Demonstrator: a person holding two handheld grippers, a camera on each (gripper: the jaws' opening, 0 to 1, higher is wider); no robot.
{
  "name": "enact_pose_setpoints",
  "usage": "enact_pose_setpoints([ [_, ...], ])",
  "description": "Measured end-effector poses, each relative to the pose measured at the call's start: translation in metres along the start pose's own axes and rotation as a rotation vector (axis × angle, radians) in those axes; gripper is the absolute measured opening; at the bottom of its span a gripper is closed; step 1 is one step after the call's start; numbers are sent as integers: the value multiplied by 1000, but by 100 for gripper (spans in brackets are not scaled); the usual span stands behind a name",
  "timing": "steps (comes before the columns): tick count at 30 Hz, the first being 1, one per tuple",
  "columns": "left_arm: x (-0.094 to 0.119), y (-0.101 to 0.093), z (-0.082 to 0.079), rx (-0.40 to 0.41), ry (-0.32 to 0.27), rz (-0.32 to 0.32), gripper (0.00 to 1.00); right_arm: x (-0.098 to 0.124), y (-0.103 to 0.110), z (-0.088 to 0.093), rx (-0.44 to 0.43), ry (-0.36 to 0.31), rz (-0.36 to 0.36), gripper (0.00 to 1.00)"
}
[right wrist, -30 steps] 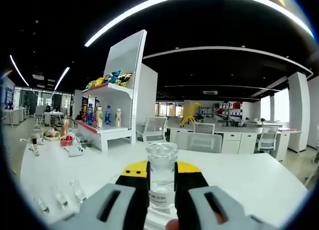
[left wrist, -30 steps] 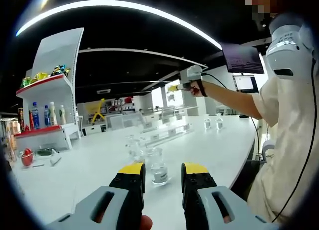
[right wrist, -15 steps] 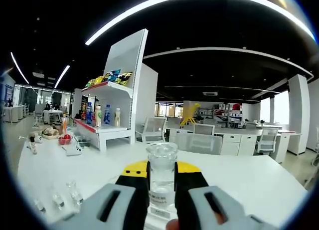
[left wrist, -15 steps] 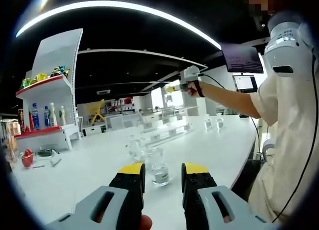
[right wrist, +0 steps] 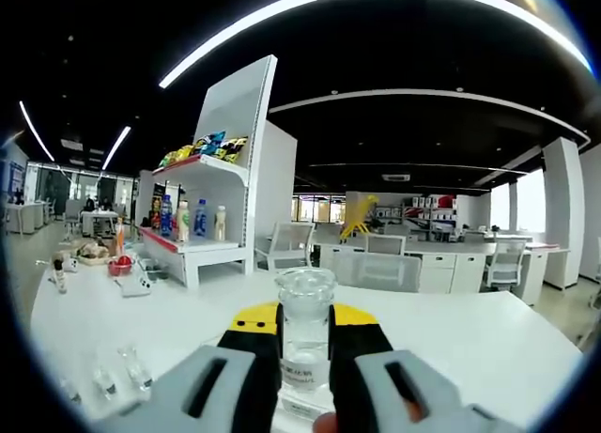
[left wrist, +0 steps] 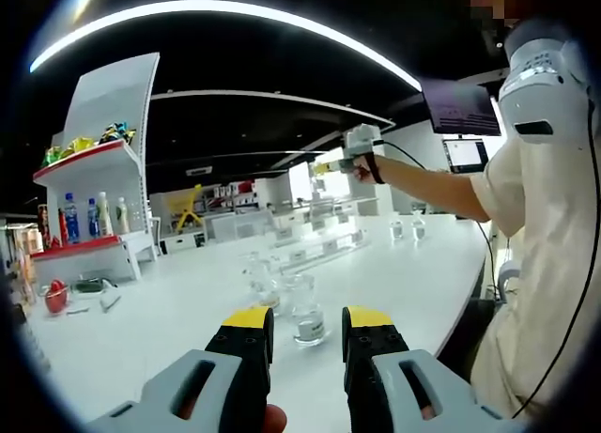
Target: Identify the label on the chemical reagent bottle, grasp the chemical reagent bottle, and place it in the designated position on the reagent rack
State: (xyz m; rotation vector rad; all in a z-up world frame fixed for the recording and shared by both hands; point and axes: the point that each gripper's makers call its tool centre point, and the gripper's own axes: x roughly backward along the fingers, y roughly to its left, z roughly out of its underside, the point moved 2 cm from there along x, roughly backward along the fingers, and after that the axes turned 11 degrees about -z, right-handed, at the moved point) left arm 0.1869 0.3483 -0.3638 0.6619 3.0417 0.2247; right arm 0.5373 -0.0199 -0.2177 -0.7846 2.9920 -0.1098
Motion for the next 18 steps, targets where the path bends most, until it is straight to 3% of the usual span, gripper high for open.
enact_pose_setpoints([
  [18, 0, 5, 4, -9, 11, -16, 30, -22, -6, 26, -33, -3, 12, 18],
])
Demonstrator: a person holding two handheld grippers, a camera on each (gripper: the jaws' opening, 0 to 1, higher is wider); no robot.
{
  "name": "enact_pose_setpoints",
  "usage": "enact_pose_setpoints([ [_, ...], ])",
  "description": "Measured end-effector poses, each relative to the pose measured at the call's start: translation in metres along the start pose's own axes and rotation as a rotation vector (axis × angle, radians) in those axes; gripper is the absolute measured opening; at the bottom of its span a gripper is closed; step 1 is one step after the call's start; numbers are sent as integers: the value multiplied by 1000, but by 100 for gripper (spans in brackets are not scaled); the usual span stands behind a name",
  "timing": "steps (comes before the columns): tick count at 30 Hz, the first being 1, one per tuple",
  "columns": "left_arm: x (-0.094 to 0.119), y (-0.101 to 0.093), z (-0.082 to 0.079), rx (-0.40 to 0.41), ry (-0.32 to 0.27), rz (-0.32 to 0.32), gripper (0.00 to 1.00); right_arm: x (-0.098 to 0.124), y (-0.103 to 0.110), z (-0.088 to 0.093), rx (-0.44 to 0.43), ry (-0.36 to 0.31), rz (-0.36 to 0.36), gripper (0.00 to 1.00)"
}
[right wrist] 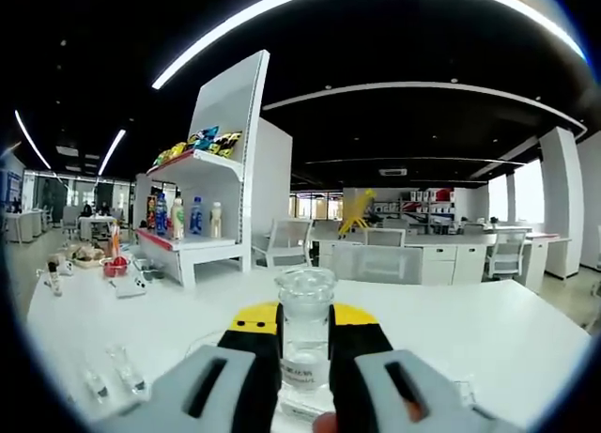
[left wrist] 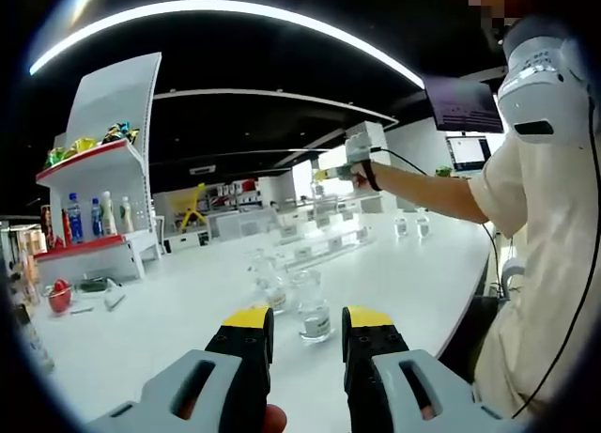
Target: Identify the label on the chemical reagent bottle, grasp the chemical reagent bottle, and place it in the designated position on the reagent rack
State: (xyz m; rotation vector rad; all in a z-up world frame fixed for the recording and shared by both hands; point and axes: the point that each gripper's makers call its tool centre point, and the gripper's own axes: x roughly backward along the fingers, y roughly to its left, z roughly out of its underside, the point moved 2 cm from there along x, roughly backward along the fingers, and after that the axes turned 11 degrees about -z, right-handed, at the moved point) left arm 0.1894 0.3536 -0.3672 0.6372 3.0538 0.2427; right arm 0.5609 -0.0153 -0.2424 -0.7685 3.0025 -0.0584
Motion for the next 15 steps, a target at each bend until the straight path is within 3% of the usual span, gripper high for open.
enact_pose_setpoints([
  [15, -2, -1, 4, -2, 9, 5, 30, -9, -11, 20, -19, 8, 28, 18],
])
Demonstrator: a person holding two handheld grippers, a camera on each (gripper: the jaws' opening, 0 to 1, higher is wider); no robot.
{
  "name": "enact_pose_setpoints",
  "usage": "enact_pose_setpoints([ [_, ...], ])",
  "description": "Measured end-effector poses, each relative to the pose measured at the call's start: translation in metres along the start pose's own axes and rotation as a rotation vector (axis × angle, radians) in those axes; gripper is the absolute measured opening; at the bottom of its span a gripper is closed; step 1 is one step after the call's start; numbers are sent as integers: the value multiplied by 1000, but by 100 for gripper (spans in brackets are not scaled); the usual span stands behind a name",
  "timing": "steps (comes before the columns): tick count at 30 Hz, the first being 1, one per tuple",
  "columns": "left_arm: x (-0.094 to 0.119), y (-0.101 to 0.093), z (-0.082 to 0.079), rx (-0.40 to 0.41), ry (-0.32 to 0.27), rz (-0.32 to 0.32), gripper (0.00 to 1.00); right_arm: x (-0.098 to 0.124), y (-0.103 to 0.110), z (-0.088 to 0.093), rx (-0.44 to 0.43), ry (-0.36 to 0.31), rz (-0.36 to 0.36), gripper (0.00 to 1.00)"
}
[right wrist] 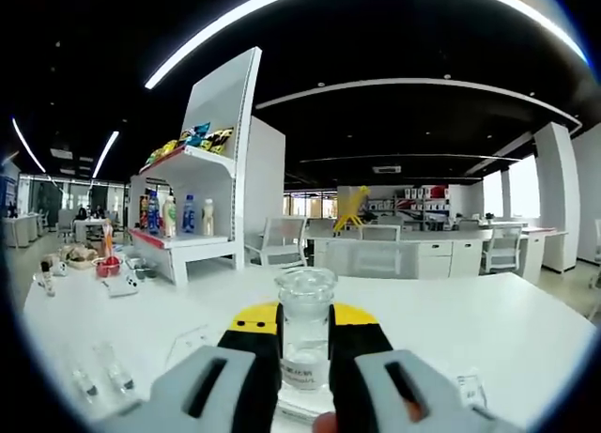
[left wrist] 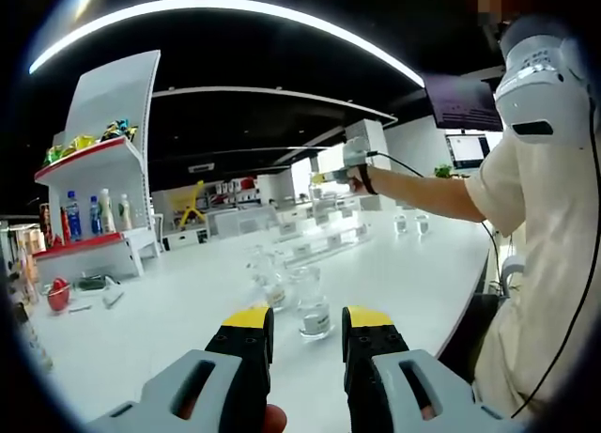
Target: Identify the label on the chemical reagent bottle, grasp the chemical reagent bottle, and place it in the designated position on the reagent rack
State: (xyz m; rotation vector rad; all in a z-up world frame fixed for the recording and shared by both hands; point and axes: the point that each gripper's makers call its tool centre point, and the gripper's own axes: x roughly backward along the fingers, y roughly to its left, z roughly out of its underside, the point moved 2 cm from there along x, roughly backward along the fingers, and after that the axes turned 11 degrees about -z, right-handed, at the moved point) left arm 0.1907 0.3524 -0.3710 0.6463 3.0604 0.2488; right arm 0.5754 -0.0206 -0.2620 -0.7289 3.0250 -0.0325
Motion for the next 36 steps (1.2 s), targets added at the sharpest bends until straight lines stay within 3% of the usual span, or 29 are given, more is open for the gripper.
enact_pose_setpoints([
  [36, -4, -5, 4, -15, 38, 5, 30, -13, -5, 38, -12, 47, 23, 18],
])
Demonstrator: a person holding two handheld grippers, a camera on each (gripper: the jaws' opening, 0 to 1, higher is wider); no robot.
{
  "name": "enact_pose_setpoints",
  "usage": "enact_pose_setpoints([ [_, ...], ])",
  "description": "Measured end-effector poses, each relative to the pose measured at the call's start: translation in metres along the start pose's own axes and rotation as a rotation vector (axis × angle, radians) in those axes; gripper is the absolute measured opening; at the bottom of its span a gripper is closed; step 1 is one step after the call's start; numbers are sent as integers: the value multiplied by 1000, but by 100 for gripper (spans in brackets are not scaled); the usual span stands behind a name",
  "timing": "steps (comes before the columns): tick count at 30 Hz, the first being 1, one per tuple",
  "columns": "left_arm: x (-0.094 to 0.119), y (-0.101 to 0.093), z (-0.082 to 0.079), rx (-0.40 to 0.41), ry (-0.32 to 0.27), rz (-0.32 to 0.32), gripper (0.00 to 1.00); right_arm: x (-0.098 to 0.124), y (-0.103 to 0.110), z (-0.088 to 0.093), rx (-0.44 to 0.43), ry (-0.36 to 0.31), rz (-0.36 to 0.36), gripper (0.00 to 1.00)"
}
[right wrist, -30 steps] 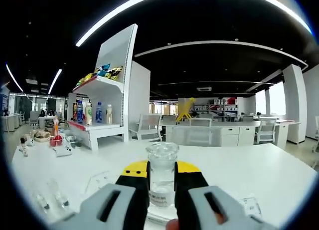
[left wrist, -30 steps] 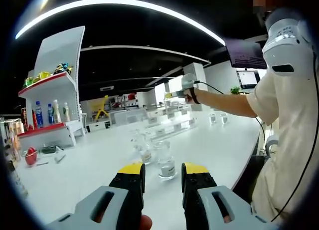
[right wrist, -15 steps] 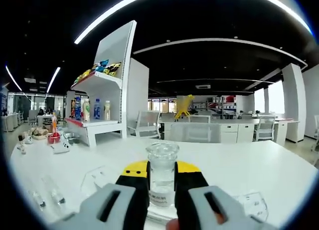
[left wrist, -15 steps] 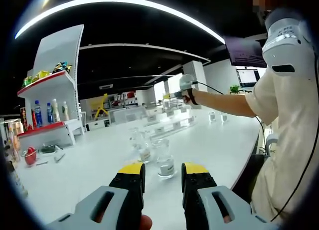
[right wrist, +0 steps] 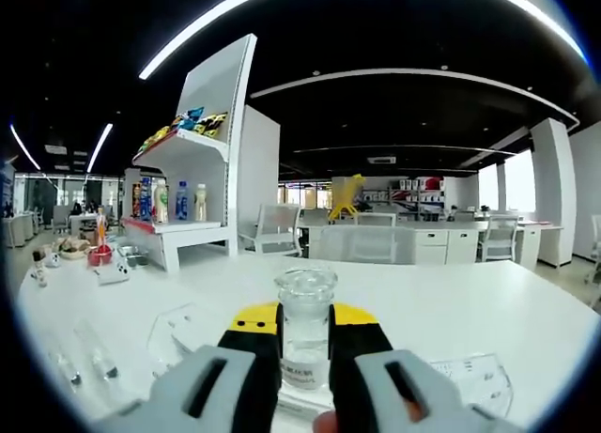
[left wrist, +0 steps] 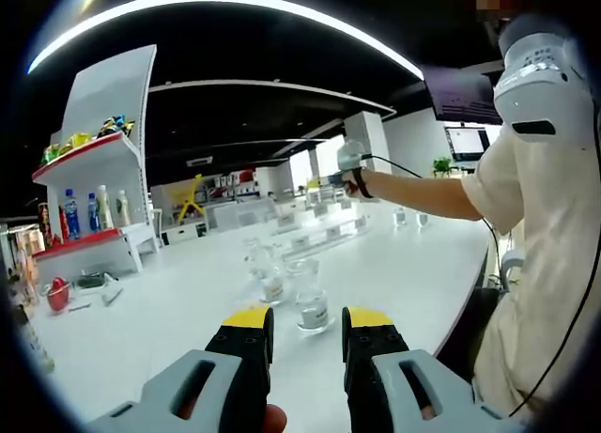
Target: Identify the label on the chemical reagent bottle, grasp the chemical reagent bottle, and place it in the designated position on the reagent rack
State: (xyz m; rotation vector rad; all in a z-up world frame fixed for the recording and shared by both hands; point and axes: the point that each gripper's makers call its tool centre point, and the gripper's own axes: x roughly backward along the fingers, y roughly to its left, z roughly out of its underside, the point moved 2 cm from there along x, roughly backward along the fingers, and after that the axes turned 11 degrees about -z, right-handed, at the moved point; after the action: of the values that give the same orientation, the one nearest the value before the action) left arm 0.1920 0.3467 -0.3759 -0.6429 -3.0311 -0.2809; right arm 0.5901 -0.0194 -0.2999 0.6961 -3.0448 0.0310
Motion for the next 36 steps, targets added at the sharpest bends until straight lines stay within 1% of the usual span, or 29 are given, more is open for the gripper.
enact_pose_setpoints([
  [4, 0, 2, 0, 5, -1, -3, 29, 0, 0, 4, -13, -2, -6, 18],
  [9, 0, 0, 0, 3, -3, 6, 29, -1, 0, 7, -12, 3, -3, 18],
  [16, 0, 4, 1, 7, -3, -2, 29, -2, 1, 11, -8, 11, -4, 18],
  [36, 1, 4, 0, 3, -8, -3, 29, -2, 6, 22, -5, 41, -7, 18],
])
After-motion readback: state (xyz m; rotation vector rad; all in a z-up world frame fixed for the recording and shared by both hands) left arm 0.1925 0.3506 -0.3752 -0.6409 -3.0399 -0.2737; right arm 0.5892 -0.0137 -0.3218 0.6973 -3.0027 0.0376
